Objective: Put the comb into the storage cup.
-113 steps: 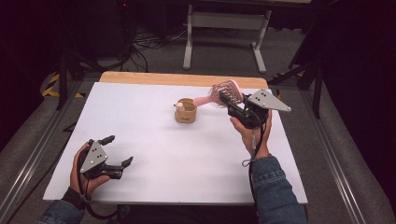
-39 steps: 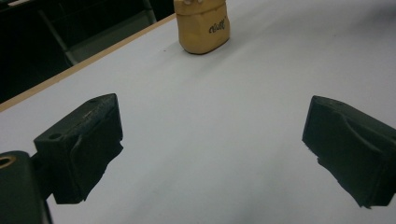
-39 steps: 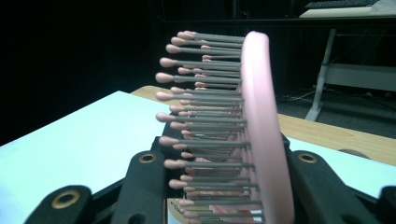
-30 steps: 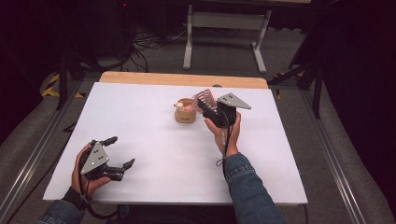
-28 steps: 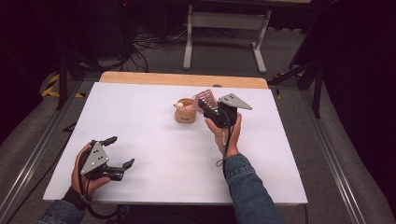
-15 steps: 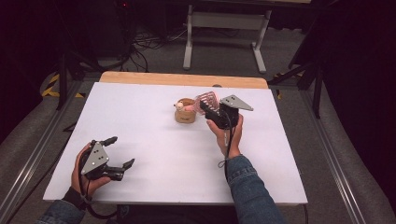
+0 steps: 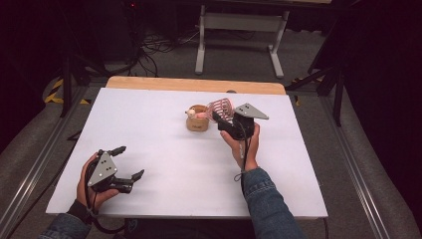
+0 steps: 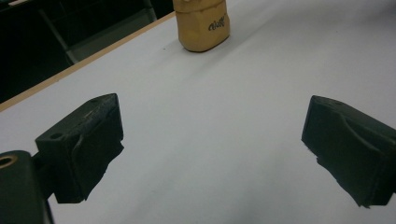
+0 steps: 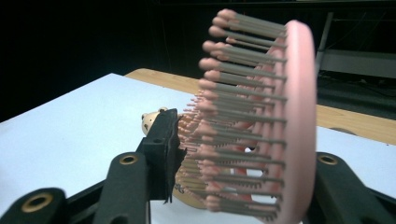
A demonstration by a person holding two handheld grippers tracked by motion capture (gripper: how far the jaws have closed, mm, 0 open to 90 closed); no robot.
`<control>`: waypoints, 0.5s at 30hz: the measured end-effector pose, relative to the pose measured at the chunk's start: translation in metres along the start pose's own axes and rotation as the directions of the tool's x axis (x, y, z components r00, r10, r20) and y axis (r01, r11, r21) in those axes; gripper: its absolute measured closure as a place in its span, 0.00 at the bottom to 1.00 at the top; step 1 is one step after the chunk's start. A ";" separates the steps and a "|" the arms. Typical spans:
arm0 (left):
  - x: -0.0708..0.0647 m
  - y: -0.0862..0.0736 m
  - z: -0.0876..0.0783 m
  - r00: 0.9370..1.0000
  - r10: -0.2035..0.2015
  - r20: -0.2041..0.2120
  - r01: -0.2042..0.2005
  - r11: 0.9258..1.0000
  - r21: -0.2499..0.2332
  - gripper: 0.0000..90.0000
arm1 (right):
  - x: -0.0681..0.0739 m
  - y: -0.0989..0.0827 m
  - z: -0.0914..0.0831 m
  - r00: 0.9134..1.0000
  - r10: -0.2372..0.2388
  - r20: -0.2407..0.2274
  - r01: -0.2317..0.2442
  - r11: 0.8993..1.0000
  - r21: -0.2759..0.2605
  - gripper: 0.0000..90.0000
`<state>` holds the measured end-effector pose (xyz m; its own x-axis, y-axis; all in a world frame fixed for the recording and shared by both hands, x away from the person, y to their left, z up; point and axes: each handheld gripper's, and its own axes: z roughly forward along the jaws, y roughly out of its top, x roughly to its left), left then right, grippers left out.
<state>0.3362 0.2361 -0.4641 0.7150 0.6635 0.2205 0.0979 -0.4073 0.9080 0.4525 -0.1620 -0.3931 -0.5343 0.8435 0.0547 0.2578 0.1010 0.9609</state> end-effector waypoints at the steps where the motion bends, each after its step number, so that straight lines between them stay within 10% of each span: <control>1: 0.000 0.000 0.000 1.000 0.000 -0.001 0.000 1.000 0.000 0.07 | 0.000 0.000 0.000 1.000 -0.002 -0.003 0.002 1.000 0.002 0.56; 15: -0.001 0.000 0.001 1.000 0.004 0.006 -0.004 1.000 0.001 0.07 | 0.002 -0.003 -0.009 0.999 -0.034 -0.005 0.034 0.999 0.010 0.47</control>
<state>0.3359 0.2351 -0.4645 0.7194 0.6583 0.2217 0.0960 -0.4103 0.9069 0.4438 -0.1650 -0.3935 -0.5464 0.8372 0.0233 0.2478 0.1350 0.9594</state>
